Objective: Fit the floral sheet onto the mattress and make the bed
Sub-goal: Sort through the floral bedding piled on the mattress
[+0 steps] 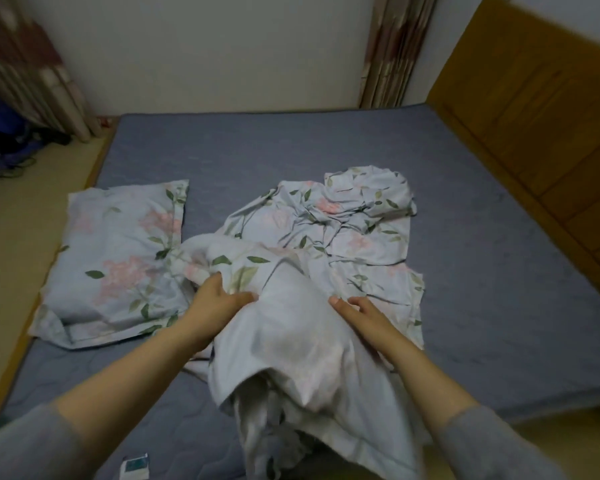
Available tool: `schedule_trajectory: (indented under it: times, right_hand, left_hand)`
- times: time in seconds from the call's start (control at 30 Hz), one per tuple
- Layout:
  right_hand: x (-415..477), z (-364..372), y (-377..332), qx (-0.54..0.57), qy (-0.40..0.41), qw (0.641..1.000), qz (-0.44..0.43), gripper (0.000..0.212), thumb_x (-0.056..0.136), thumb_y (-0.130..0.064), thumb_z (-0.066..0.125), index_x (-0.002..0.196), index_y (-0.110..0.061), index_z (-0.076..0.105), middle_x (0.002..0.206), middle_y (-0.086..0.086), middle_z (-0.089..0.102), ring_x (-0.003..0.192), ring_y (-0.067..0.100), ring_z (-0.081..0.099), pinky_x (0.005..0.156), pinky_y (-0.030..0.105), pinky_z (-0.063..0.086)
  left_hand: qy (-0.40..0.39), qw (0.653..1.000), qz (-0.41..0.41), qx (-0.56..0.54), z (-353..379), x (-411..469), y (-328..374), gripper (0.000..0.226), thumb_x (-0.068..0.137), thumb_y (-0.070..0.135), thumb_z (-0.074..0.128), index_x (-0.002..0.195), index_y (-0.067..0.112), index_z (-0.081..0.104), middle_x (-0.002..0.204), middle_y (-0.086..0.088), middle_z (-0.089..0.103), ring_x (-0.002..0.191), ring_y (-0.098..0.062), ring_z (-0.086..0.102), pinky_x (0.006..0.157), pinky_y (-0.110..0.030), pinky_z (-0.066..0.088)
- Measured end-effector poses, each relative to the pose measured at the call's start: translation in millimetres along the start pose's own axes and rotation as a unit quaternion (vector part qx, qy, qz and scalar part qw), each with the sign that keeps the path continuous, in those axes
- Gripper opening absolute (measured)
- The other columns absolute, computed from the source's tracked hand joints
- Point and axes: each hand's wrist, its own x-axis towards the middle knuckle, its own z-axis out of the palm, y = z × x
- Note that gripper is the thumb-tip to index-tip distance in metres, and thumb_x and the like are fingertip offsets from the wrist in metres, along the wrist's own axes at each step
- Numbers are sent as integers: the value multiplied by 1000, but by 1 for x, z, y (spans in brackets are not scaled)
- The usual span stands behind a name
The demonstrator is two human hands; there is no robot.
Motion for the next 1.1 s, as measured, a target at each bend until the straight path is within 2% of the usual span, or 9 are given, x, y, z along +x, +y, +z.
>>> schedule_trajectory:
  times: [0.07, 0.2, 0.27, 0.4, 0.53, 0.63, 0.8, 0.93, 1.1]
  right_hand:
    - [19, 14, 1, 68, -67, 993, 75, 110, 55, -89, 57, 142, -27, 37, 141, -6, 43, 127, 21, 47, 108, 39, 36]
    - [29, 59, -6, 231, -242, 935, 115, 67, 69, -72, 61, 123, -33, 57, 120, 5, 65, 112, 25, 61, 98, 41, 48]
    - [27, 78, -18, 244, -254, 930, 109, 71, 65, -61, 71, 126, -26, 58, 119, 7, 67, 109, 25, 62, 91, 38, 51]
    - [22, 106, -55, 175, -134, 975, 36, 98, 60, -44, 85, 141, -14, 39, 136, 9, 52, 115, 28, 56, 94, 37, 47]
    - [9, 118, -94, 98, -56, 989, -95, 76, 65, -30, 81, 131, -9, 51, 130, 9, 57, 111, 26, 56, 92, 35, 47]
    - [-3, 128, -118, 35, -36, 986, -160, 52, 74, -20, 76, 121, -8, 58, 118, 6, 61, 101, 23, 57, 81, 30, 44]
    - [-22, 157, -170, -23, -7, 975, -222, 65, 57, -35, 67, 116, -10, 61, 106, 1, 61, 93, 19, 56, 69, 24, 40]
    - [-19, 189, -238, -24, 37, 955, -292, 34, 74, -15, 75, 106, -13, 61, 98, 0, 64, 96, 23, 60, 66, 22, 41]
    - [19, 242, -339, -27, 87, 937, -338, 74, 73, -41, 71, 138, -16, 44, 134, 6, 55, 119, 25, 53, 100, 40, 44]
  left_hand:
    - [5, 999, 27, 22, -18, -6, 3, 25, 82, 11, 69, 99, 26, 57, 91, 4, 64, 79, -12, 60, 68, -21, 48]
    - [34, 996, 57, 66, -53, -19, 0, 36, 83, 12, 70, 113, 25, 56, 98, 12, 65, 86, -3, 60, 77, -16, 49]
    - [36, 993, 65, 92, -76, -24, -2, 40, 83, 9, 69, 120, 19, 55, 106, 8, 64, 93, -5, 60, 88, -19, 47]
    - [29, 990, 12, 135, -132, -32, -10, 54, 75, 26, 75, 125, 18, 55, 117, 7, 60, 107, -13, 55, 95, -28, 40]
    - [40, 993, -27, 107, -170, -45, -45, 42, 86, 10, 65, 127, 17, 55, 118, 5, 62, 110, -16, 58, 91, -25, 45]
    - [44, 995, -24, 91, -187, -55, -70, 36, 89, 8, 61, 123, 20, 56, 109, 17, 62, 95, 3, 57, 72, -7, 46]
    - [79, 995, 8, 64, -228, -51, -87, 39, 89, 7, 61, 127, 14, 54, 116, 8, 62, 106, -7, 59, 87, -18, 48]
    - [145, 985, 68, 60, -285, -27, -70, 45, 72, 25, 64, 116, 20, 57, 111, 8, 62, 110, -16, 57, 84, -14, 43]
    - [240, 959, 89, 119, -390, 33, -34, 48, 82, 18, 67, 128, 12, 54, 122, -2, 60, 111, -19, 55, 93, -29, 42]
